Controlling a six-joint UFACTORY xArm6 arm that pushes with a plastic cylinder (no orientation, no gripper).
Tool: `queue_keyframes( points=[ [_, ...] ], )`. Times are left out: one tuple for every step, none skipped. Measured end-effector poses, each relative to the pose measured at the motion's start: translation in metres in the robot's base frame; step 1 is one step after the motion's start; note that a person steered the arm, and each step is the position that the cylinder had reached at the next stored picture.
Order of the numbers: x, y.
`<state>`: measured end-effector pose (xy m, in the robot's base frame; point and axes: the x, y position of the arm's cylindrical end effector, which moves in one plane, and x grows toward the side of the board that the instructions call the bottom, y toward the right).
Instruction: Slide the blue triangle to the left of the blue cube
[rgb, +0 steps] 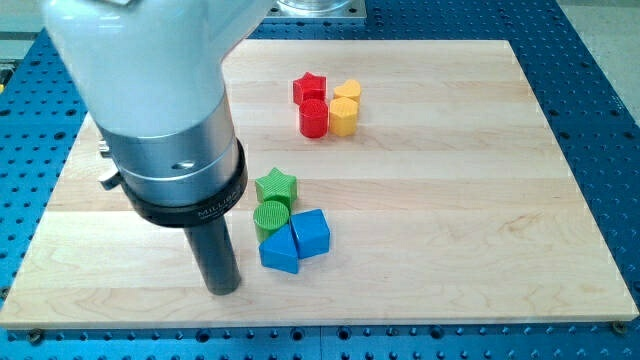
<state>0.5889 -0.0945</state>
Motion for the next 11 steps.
queue_keyframes(
  points=[
    [0.001,0.015],
    [0.009,0.033],
    [0.005,0.038],
    [-0.031,0.051],
    [-0.035,0.052],
    [-0.022,0.052],
    [0.016,0.065],
    [0.012,0.113],
    [-0.002,0.141],
    [-0.004,0.137],
    [0.001,0.128]
  ],
)
